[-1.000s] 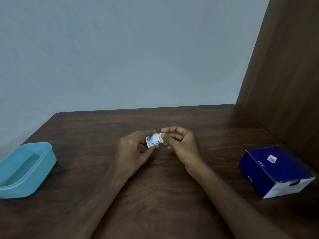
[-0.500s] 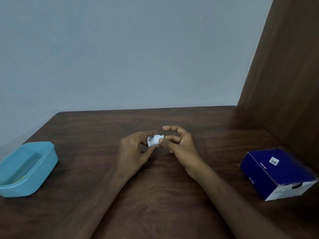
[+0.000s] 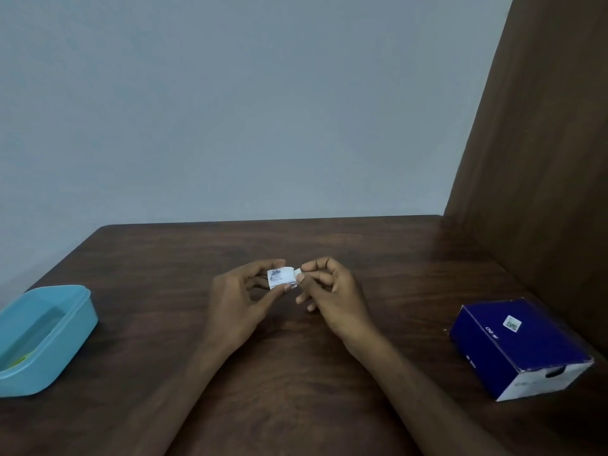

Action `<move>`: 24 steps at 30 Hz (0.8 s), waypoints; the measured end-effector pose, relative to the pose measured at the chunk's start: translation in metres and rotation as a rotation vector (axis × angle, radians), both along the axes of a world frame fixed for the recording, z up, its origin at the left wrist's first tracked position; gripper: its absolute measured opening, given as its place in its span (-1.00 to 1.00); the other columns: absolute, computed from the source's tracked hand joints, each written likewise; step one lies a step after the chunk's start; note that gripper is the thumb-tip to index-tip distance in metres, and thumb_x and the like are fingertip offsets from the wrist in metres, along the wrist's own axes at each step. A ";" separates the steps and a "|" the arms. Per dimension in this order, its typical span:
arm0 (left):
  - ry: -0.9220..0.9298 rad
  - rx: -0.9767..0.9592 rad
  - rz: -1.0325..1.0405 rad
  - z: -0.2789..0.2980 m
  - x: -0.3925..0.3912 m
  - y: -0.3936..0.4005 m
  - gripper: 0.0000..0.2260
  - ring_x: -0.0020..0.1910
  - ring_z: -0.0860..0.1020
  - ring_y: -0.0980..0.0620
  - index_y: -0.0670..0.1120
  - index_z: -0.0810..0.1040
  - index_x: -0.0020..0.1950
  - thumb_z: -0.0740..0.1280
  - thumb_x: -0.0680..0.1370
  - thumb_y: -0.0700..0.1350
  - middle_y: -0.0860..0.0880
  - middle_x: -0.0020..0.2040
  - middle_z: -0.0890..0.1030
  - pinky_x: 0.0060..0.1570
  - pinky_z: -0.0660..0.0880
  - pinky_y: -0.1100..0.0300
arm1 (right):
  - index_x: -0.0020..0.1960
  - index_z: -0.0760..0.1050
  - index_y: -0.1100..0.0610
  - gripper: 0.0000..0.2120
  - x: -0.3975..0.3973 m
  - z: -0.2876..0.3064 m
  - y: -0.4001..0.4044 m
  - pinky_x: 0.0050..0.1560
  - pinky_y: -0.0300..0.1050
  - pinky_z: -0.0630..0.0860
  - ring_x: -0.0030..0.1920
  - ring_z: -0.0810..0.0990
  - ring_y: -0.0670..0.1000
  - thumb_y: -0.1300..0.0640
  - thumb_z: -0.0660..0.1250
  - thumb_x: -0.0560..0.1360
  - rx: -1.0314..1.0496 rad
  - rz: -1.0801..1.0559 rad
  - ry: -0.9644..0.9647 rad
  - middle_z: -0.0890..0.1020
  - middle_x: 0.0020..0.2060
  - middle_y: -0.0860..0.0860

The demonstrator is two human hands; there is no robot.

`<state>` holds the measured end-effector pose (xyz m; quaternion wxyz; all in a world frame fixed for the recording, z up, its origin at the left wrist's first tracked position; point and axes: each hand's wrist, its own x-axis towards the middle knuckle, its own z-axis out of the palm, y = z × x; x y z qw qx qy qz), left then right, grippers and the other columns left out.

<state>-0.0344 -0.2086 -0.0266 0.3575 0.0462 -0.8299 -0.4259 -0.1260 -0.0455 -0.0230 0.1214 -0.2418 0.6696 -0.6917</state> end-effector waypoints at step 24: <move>-0.012 0.072 0.021 0.004 0.001 0.003 -0.75 -0.10 0.76 0.20 0.00 0.77 0.21 0.60 0.53 -0.12 0.15 -0.03 0.79 -0.05 0.69 0.25 | -0.05 0.73 0.08 -0.89 0.004 0.002 0.000 0.01 0.05 0.69 -0.11 0.78 -0.02 0.13 0.63 0.48 0.026 -0.084 0.068 0.80 -0.17 -0.02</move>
